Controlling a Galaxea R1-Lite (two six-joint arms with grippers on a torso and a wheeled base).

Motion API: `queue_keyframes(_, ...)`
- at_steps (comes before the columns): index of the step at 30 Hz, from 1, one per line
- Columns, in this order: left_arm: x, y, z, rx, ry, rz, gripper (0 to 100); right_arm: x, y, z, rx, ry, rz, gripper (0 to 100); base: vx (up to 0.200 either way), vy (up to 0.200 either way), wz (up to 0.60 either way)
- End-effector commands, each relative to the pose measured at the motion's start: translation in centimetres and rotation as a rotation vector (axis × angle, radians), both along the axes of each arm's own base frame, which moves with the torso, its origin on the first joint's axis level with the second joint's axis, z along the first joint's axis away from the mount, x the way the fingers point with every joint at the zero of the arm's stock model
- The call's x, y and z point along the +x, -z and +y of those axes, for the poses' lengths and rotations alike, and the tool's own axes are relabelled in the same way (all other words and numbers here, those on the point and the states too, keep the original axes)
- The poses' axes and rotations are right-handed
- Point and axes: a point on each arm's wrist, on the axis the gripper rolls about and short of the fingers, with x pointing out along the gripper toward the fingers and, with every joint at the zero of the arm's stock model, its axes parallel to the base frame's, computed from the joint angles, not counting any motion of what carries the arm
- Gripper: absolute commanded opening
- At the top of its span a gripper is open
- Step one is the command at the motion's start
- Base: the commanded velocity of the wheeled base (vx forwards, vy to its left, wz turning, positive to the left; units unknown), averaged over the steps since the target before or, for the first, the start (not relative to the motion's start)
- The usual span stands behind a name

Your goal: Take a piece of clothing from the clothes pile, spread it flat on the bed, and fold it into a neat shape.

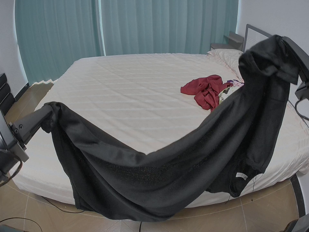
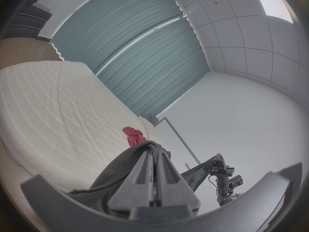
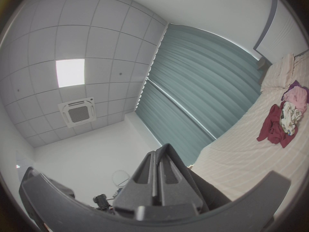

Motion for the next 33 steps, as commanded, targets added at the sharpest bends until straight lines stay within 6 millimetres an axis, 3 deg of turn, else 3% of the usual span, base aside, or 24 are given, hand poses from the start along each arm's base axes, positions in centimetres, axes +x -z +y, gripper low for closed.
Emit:
queue_keyframes(1,3.2,-0.4,-0.8,0.041,-0.095,0.055,0,7.1,-1.0,0.1,-0.044,0.079,0.122,0,0.000,0.000,0.00)
queue_keyframes(3,3.9,0.2,-1.0,0.060,-0.103,0.085,0,8.5,-0.6,0.5,-0.054,0.082,0.145,0,0.000,0.000,0.00)
queue_keyframes(4,5.1,1.0,-1.3,0.082,-0.124,0.127,0,11.0,0.4,1.4,-0.074,0.093,0.183,0,0.000,0.000,0.00)
queue_keyframes(7,7.0,2.0,-1.5,0.106,-0.164,0.180,0,14.5,2.1,2.4,-0.113,0.115,0.226,0,0.000,0.000,0.00)
queue_keyframes(13,9.5,3.7,-2.0,0.142,-0.159,0.260,0,18.7,4.9,4.0,-0.143,0.122,0.279,0,0.000,0.000,0.00)
queue_keyframes(18,12.0,4.7,-1.9,0.159,-0.191,0.312,0,19.3,5.7,4.3,-0.152,0.126,0.291,0,0.200,0.000,0.00)
queue_keyframes(25,14.6,5.3,-2.0,0.168,-0.217,0.347,0,20.6,5.2,4.0,-0.137,0.149,0.258,0,0.200,0.000,0.00)
queue_keyframes(33,18.3,6.6,-1.9,0.173,-0.217,0.399,0,22.3,6.7,4.3,-0.152,0.157,0.292,0,0.200,0.000,0.00)
